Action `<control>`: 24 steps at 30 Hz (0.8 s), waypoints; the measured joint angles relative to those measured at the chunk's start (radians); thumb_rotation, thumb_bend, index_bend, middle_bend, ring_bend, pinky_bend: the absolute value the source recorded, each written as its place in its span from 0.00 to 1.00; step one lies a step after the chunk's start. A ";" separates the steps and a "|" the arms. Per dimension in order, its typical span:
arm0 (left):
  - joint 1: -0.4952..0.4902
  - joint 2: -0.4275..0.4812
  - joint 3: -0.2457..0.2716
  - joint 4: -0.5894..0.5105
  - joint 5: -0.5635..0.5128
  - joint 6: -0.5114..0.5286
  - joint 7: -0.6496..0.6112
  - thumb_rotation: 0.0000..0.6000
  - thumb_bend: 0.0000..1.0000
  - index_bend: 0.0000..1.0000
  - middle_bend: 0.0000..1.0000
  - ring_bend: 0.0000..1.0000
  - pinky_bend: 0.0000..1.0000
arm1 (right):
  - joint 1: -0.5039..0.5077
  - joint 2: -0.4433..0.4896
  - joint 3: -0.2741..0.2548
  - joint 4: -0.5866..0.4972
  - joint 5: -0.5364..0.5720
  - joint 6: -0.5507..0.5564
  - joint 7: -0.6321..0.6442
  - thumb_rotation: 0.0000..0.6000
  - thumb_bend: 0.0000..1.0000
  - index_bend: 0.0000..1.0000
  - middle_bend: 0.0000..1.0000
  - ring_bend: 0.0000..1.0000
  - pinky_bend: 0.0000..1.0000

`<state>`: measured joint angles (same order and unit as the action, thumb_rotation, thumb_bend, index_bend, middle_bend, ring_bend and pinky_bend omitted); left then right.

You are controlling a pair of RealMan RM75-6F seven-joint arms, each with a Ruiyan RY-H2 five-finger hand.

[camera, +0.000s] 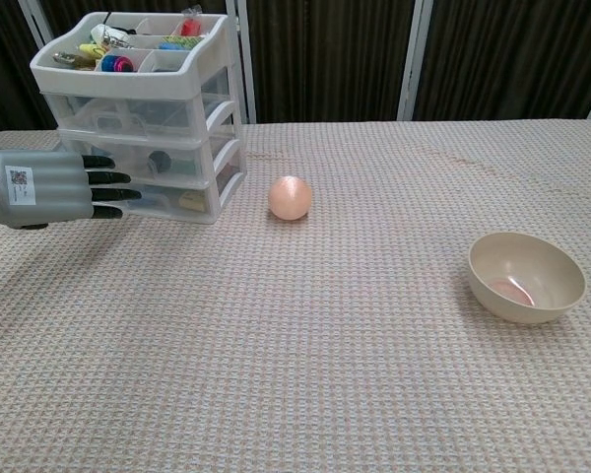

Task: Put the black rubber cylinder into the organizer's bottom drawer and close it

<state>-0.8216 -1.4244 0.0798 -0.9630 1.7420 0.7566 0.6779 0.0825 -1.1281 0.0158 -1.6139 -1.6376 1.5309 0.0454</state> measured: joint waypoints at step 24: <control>0.000 0.000 -0.002 -0.039 -0.047 0.006 0.037 1.00 0.35 0.14 0.00 0.00 0.07 | 0.000 0.002 0.000 0.001 -0.001 -0.001 0.002 1.00 0.07 0.09 0.00 0.00 0.00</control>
<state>-0.8216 -1.4249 0.0777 -1.0021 1.6948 0.7624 0.7146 0.0827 -1.1264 0.0155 -1.6132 -1.6385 1.5302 0.0477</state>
